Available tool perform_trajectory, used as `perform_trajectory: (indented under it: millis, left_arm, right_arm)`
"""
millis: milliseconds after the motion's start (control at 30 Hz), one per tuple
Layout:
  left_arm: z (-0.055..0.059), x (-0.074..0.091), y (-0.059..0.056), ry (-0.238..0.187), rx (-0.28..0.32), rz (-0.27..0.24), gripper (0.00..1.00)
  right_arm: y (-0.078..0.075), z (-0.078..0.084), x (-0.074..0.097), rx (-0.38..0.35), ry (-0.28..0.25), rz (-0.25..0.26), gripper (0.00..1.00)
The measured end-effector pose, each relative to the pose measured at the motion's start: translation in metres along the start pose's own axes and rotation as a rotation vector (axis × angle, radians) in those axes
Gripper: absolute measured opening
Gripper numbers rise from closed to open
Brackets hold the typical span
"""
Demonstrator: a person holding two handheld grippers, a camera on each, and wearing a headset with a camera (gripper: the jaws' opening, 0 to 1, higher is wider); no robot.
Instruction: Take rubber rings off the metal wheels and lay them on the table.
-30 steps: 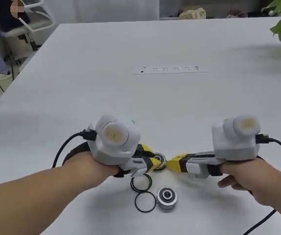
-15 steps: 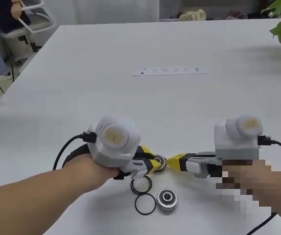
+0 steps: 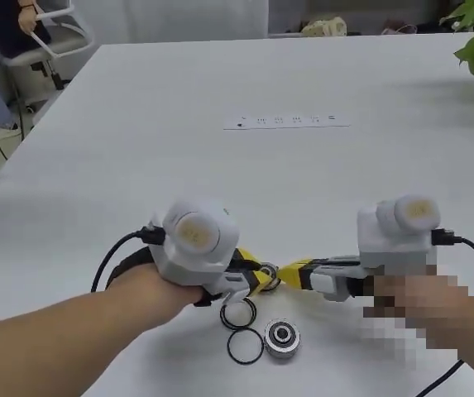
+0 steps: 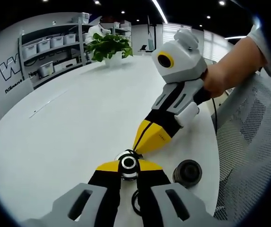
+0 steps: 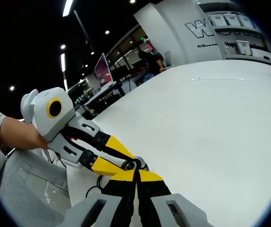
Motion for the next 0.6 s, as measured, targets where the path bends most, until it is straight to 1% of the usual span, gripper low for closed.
perform_trajectory:
  millis: [133, 333, 600]
  left_arm:
    - [0.0001, -0.0001, 0.0000, 0.000, 0.000, -0.003, 0.07]
    - [0.0003, 0.0003, 0.0000, -0.001, 0.000, -0.004, 0.07]
    - [0.0005, 0.0006, -0.0009, 0.001, 0.002, -0.009, 0.07]
  right_arm:
    - [-0.0012, 0.0003, 0.0001, -0.002, 0.000, 0.000, 0.00]
    - [-0.0002, -0.0003, -0.0014, 0.013, 0.003, 0.001, 0.00]
    - [0.0046, 0.0010, -0.0043, 0.037, 0.010, -0.007, 0.00]
Point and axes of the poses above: the centre of the closed fingertips' face, and the gripper's own axes: x roughly backward along the fingers, y roughly to its left, z roughly out of its underside, the point moved 4 cm from there along x, roughly backward along the fingers, and after that the axes turned 7 degrees about -x, right-handed, at the moved point
